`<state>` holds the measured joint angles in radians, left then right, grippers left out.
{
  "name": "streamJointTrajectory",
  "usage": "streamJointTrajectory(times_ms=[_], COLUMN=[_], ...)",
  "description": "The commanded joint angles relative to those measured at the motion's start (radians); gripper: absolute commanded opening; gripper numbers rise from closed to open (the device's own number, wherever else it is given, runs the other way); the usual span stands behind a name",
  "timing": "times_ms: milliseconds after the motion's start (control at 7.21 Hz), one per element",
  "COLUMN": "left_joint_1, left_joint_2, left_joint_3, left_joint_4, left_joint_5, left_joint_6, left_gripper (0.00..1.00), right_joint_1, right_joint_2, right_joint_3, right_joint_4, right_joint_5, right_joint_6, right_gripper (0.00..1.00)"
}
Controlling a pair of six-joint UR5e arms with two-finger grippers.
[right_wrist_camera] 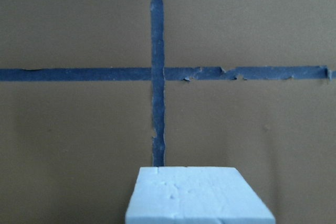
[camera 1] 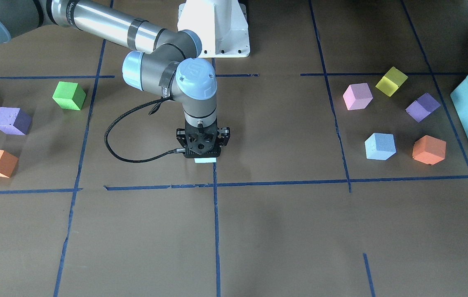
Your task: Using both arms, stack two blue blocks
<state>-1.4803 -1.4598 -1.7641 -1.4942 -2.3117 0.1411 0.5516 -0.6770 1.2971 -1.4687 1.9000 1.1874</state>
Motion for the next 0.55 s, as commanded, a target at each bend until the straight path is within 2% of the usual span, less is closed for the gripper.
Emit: streamJointTrajectory(times_ms=[0,139,416], left_joint_1=[0.000,0.000,0.000], left_joint_2=[-0.001,-0.001,0.001], left_joint_3=[-0.002,-0.003,-0.024], left_joint_4=[0.000,0.002,0.003], left_joint_5=[0.000,0.000,0.002], left_joint_6=[0.000,0.000,0.000], left_gripper=[1.00,1.00,1.00], right_joint_1=[-0.015,-0.015,-0.009], right_joint_2=[0.037,0.056,0.089], right_joint_3=[-0.060,-0.068,-0.068], right_joint_4=[0.024,0.022,0.018], right_joint_5=[-0.004,-0.004,-0.001], right_joint_6=[0.067,0.090,0.093], right_gripper=[0.88,1.00,1.00])
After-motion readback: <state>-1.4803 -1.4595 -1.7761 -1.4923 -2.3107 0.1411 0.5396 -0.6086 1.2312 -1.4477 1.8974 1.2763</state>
